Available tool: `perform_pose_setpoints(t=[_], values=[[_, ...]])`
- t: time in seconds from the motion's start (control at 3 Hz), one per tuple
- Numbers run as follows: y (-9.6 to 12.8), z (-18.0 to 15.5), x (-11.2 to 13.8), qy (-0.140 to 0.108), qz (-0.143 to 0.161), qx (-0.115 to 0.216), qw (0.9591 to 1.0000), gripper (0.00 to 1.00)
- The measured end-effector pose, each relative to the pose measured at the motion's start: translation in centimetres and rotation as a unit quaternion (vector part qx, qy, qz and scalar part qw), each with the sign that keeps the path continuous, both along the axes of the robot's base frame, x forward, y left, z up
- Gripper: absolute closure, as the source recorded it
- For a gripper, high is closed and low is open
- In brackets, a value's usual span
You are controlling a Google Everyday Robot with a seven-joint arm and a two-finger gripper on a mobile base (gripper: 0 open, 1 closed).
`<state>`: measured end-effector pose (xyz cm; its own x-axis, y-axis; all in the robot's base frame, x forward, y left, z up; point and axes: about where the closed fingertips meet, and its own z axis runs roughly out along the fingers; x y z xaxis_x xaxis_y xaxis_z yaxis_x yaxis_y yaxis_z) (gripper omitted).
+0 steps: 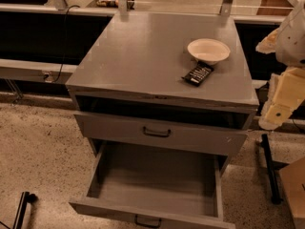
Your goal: Place rxbar chocolate into middle drawer
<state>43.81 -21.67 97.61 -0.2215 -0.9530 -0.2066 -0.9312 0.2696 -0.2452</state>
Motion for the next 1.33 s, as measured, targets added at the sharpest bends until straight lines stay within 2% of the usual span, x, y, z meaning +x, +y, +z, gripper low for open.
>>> perform_pose_setpoints(t=[0.67,1.0,1.33], values=[[0.0,0.2,0.1,-0.005,0.002,-0.006,1.0,0.0],[-0.6,0.0,2.1,-0.011,0.048,-0.024,0.9985,0.0],[-0.4,0.3,2.4,-0.022,0.085,-0.034,0.9955,0.0]])
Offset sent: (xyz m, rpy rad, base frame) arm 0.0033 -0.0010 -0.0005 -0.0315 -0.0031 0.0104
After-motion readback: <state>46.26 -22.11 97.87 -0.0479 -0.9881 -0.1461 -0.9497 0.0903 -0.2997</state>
